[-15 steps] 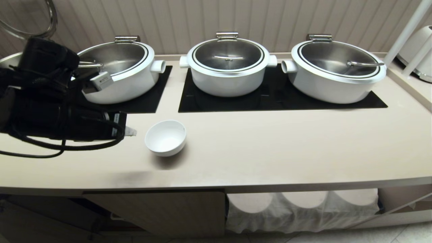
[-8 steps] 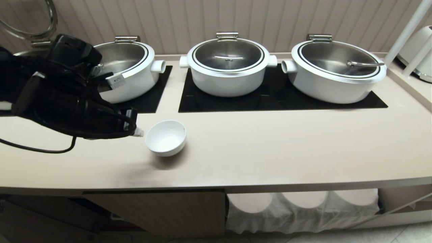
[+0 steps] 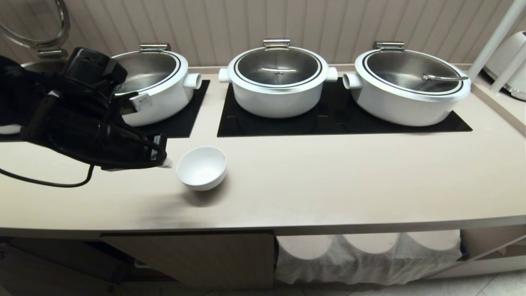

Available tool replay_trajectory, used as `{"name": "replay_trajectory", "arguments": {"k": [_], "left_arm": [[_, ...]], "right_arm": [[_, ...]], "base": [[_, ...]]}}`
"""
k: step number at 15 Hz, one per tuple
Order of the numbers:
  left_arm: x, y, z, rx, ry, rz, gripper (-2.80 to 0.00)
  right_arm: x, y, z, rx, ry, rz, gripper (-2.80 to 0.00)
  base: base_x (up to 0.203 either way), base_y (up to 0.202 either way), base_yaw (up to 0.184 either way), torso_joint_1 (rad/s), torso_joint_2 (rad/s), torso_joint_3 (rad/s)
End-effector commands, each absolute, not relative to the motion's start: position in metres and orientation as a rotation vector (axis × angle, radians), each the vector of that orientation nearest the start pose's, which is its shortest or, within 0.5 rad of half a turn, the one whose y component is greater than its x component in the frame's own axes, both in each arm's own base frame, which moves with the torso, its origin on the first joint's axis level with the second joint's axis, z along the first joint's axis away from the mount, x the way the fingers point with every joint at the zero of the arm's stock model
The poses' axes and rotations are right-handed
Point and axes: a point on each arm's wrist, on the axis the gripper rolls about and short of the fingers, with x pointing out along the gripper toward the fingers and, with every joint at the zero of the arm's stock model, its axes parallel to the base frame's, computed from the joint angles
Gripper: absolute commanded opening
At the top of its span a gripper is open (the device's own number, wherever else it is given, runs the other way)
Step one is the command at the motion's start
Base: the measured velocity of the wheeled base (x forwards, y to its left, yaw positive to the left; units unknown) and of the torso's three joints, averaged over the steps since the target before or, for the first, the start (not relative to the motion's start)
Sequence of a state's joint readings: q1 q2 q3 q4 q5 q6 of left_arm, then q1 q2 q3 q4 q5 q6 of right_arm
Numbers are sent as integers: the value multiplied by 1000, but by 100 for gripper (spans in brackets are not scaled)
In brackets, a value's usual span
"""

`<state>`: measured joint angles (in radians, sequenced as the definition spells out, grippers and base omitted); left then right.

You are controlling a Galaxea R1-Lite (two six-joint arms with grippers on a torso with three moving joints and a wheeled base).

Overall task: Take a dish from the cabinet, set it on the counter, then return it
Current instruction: Pick up the bowl from the table

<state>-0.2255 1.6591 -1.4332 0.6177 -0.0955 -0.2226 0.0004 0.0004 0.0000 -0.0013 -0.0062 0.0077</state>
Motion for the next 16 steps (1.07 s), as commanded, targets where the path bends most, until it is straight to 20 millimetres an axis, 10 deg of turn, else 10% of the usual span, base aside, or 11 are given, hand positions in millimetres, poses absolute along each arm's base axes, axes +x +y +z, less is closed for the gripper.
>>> {"name": "replay_trajectory", "arguments": {"k": [1, 16], "left_arm": [[273, -65, 257, -155, 877, -206, 0], [293, -56, 237, -164, 937, -154, 0]], "right_arm": [[-23, 0, 76, 8, -2, -6, -280], [-23, 0, 76, 8, -2, -6, -280]], "base": [[0, 0, 0, 0, 0, 0], [0, 0, 0, 0, 0, 0]]}}
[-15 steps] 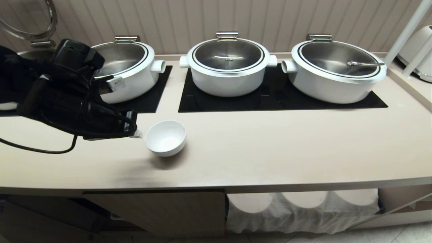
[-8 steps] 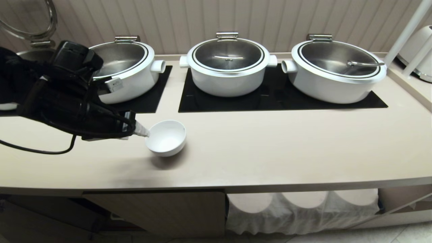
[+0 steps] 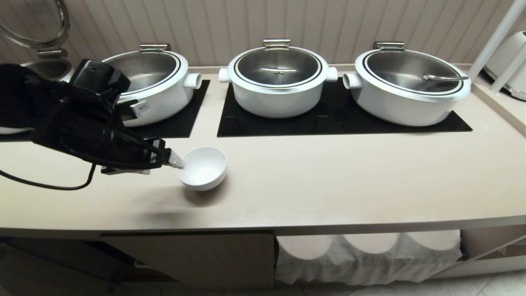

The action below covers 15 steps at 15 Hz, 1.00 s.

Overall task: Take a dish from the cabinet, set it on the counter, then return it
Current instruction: Pick up the bowl from the table

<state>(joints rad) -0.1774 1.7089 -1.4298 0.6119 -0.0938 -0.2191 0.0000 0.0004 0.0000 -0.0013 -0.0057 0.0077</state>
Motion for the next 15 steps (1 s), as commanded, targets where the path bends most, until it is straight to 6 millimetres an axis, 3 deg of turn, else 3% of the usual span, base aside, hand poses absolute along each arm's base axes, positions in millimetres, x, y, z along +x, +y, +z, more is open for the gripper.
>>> {"name": "replay_trajectory", "arguments": {"k": [1, 15], "left_arm": [[296, -56, 234, -162, 945, -153, 0], [327, -63, 208, -154, 1011, -150, 0]], "right_arm": [[-23, 0, 76, 8, -2, -5, -280], [-23, 0, 76, 8, -2, -6, -280]], "base": [[0, 0, 0, 0, 0, 0], [0, 0, 0, 0, 0, 0]]}}
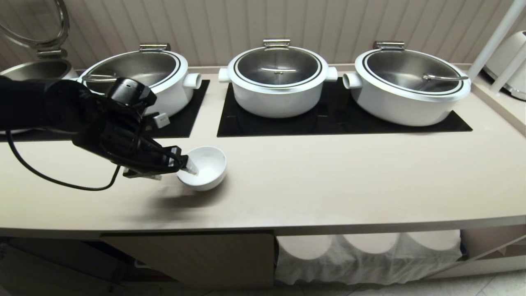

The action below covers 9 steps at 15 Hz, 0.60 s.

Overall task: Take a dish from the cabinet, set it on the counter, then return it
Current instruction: Pick up the bowl from the table

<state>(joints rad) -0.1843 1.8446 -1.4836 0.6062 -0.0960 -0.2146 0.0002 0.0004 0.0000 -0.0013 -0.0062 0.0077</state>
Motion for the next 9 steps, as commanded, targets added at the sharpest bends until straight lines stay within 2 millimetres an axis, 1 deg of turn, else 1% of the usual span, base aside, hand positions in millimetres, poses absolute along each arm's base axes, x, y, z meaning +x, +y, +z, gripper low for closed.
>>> {"name": "replay_trajectory", "arguments": {"k": [1, 9], "left_arm": [[327, -63, 208, -153, 1011, -150, 0], [339, -65, 200, -156, 994, -149, 0]], "right_arm": [[-23, 0, 76, 8, -2, -5, -280], [-23, 0, 76, 8, -2, -6, -280]], "base": [[0, 0, 0, 0, 0, 0], [0, 0, 0, 0, 0, 0]]}}
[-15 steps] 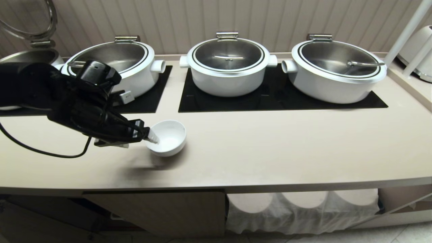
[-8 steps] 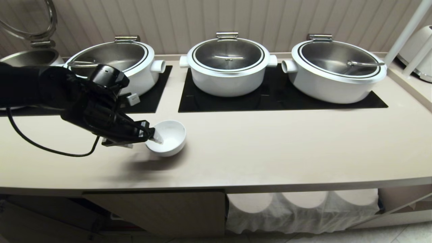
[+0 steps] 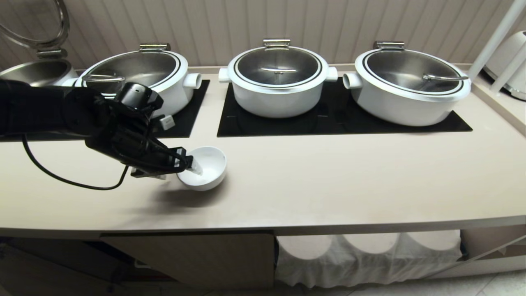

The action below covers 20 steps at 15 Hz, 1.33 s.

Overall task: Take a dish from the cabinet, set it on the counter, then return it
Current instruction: Pick up the bowl from the table

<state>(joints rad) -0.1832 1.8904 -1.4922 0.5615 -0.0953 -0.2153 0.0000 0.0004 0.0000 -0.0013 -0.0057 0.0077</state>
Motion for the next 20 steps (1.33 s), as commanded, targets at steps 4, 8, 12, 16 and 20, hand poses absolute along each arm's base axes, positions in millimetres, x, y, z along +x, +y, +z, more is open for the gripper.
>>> {"name": "replay_trajectory", "arguments": {"k": [4, 8, 12, 16, 20], "left_arm": [[341, -66, 199, -156, 997, -153, 0], [343, -67, 197, -156, 995, -153, 0], [344, -67, 196, -156, 997, -153, 0], [347, -67, 196, -157, 974, -155, -280], [348, -68, 197, -158, 965, -156, -280]], "right_arm": [[-23, 0, 76, 8, -2, -5, -280], [-23, 0, 76, 8, -2, -6, -280], [-23, 0, 76, 8, -2, -5, -280], [-23, 0, 76, 8, -2, -5, -280], [-23, 0, 76, 8, -2, -6, -280]], "base": [[0, 0, 0, 0, 0, 0], [0, 0, 0, 0, 0, 0], [0, 0, 0, 0, 0, 0], [0, 0, 0, 0, 0, 0], [0, 0, 0, 0, 0, 0]]}}
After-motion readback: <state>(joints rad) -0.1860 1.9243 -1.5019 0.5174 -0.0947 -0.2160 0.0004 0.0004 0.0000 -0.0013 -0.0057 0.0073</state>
